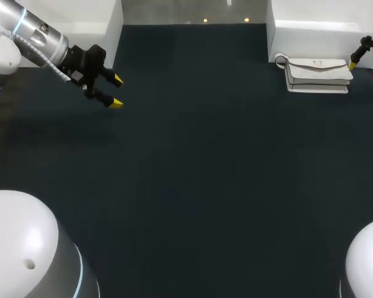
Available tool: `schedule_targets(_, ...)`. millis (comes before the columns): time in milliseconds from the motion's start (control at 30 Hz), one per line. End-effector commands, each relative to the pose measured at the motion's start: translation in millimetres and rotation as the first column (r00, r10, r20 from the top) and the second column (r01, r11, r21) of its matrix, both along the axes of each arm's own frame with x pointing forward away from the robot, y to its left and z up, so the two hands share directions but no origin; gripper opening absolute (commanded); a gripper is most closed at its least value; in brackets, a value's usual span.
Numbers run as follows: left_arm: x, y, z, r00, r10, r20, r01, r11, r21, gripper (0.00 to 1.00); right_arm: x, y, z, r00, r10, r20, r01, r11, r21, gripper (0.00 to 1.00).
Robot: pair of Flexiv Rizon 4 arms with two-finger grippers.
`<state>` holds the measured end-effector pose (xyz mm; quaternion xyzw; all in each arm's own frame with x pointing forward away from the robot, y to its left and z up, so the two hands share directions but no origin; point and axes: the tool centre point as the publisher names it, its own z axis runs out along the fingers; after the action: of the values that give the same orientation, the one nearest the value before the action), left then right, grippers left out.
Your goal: Pick up the bag, open it, inspect its contents, close it, and place it on the opposite side
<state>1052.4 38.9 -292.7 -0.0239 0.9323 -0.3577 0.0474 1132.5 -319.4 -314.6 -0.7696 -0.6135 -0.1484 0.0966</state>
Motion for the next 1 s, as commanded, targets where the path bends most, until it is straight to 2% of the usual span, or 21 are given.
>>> schedule_targets(33,1.0,0,-1,1.000,-0.002,0.001,0.002,1.000,-0.003,1.00,23.8,-12,-13,0.996,0.037,-0.082,-0.032,0.998,0.058,1.00)
schedule_targets(633,1.0,0,-1,1.000,-0.002,0.001,0.002,1.000,-0.003,1.00,71.5,-10,-36,0.991,0.099,-0.088,-0.086,0.986,0.141,1.00)
schedule_targets(667,1.0,0,-1,1.000,-0.002,0.001,0.002,1.000,-0.003,1.00,73.6,-10,-36,0.991,0.101,-0.088,-0.087,0.986,0.144,0.82)
schedule_targets(700,1.0,0,-1,1.000,-0.002,0.001,0.002,1.000,-0.003,1.00,75.1,-9,-36,0.991,0.102,-0.088,-0.089,0.985,0.145,0.58)
schedule_targets(767,1.0,0,-1,1.000,-0.002,0.001,0.002,1.000,-0.003,1.00,76.7,-8,-36,0.990,0.109,-0.088,-0.095,0.984,0.148,0.33)
schedule_targets(833,1.0,0,-1,1.000,-0.002,0.001,0.002,1.000,-0.003,1.00,77.8,-7,-36,0.989,0.117,-0.088,-0.103,0.983,0.150,0.01)
schedule_targets(1000,1.0,0,-1,1.000,-0.002,0.001,0.002,1.000,-0.003,1.00,77.4,-1,-37,0.988,0.134,-0.078,-0.119,0.978,0.169,0.00)
